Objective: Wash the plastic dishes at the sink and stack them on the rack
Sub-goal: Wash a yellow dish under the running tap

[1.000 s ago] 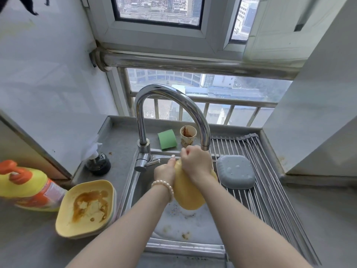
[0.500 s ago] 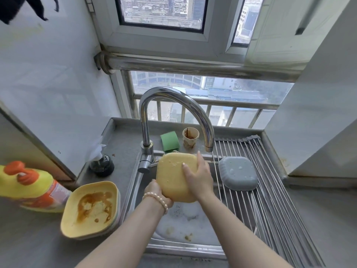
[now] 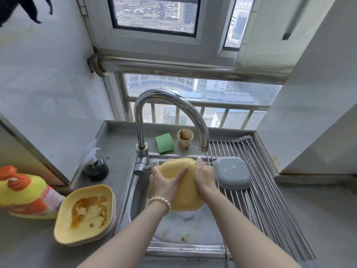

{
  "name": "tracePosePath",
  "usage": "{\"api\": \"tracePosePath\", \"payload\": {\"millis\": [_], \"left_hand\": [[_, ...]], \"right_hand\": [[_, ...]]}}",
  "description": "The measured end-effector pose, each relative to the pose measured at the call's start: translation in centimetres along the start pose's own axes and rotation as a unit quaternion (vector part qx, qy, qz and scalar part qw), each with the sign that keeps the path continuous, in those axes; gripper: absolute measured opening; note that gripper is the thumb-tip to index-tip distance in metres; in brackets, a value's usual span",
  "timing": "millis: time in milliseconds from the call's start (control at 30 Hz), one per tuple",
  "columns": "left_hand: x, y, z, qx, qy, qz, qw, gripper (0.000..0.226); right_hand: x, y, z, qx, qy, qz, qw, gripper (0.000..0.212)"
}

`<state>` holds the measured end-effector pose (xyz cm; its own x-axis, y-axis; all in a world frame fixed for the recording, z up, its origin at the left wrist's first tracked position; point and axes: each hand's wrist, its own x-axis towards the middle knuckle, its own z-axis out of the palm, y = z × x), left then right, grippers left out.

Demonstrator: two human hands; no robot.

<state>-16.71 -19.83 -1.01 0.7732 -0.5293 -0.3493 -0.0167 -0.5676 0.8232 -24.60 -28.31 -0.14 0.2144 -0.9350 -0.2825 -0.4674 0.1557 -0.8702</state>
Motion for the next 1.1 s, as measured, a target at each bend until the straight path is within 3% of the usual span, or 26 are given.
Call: {"api": "tracePosePath", "payload": {"millis": [100,167,267,367,433,533,600,700,800,900,1000,1100], "left_hand": [[2.0,1.1,-0.6,-0.23,0.017,-0.132,0.964,0.043],[3.7,0.4,-1.2,-0.307,-0.062,-0.182,0.932,0.022],[4.5,-0.5,-1.4,-0.341,-0.233,-0.294,0.862,0.018],[3.8,-0.8,-2.0,-0.293,-0.339,-0.281,0.848,0.022],[4.3,-1.3,-2.8,-0.294,-0.4,-0.278,0.822,0.027],[5.1,-1.8,-3.6,-0.283,-0.417,-0.294,0.812,0.036],[5.1,-1.9,-4.0,-0.245,-0.408,-0.266,0.838,0.038],[5.1,-2.5,-4.5,-0.218,-0.361,-0.185,0.888,0.032],[4.2,-3.5,-4.2,-0.207,-0.332,-0.125,0.912,0.03],[2.9,-4.4,-2.7,-0.219,-0.324,-0.112,0.913,0.033],[2.7,-4.8,-1.9,-0.264,-0.344,-0.134,0.891,0.045],[3.7,-5.5,-2.7,-0.321,-0.326,-0.176,0.872,0.059]], "right_hand": [[-1.2,-0.2,-0.2,-0.045,0.0,-0.097,0.994,0.058],[-1.7,-0.2,-0.7,-0.075,-0.013,-0.173,0.982,0.062],[-1.5,0.0,-1.6,-0.129,-0.003,-0.286,0.95,0.057],[-2.1,0.5,-2.4,-0.166,0.066,-0.486,0.856,0.049],[-2.8,1.2,-2.3,-0.163,0.063,-0.597,0.783,0.049],[-4.1,2.0,-2.2,-0.176,0.012,-0.689,0.703,0.047],[-4.4,3.4,-2.2,-0.204,-0.029,-0.718,0.665,0.047],[-4.4,5.1,-2.7,-0.286,-0.117,-0.654,0.69,0.052],[-4.4,3.8,-3.4,-0.506,-0.205,-0.454,0.704,0.097],[-4.0,2.8,-1.8,-0.55,-0.255,-0.3,0.737,0.12],[-4.0,2.2,1.2,-0.496,-0.293,-0.273,0.771,0.111],[-5.2,2.1,2.8,-0.404,-0.403,-0.27,0.775,0.076]]}}
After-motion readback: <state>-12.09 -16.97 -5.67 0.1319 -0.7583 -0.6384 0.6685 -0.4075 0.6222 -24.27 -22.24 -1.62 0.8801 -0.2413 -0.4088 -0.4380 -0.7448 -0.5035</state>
